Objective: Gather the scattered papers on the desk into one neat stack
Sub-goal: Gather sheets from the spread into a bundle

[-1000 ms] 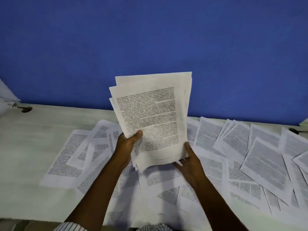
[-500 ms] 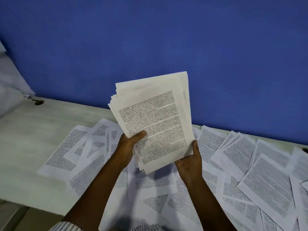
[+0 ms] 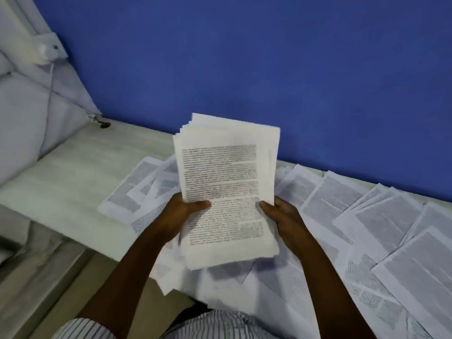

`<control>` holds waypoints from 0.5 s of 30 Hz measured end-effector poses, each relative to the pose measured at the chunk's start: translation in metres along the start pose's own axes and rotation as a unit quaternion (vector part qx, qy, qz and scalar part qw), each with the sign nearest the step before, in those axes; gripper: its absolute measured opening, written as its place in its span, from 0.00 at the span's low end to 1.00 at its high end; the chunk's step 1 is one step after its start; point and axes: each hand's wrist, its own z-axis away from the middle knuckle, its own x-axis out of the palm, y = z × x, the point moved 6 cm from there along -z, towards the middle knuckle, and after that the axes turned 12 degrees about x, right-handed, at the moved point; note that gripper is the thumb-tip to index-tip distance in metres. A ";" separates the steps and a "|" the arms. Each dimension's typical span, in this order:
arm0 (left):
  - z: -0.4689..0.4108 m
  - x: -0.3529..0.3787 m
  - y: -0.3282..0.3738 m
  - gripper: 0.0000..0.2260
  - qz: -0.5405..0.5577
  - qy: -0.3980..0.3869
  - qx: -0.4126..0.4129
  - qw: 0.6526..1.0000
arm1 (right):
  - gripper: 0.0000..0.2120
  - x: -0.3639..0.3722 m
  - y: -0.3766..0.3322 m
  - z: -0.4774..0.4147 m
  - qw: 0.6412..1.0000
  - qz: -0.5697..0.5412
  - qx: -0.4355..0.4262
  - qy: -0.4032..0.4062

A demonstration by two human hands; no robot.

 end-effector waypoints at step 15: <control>0.045 -0.078 -0.035 0.22 0.127 0.120 -0.075 0.982 | 0.11 0.107 0.045 -0.027 0.995 0.038 0.081 -0.037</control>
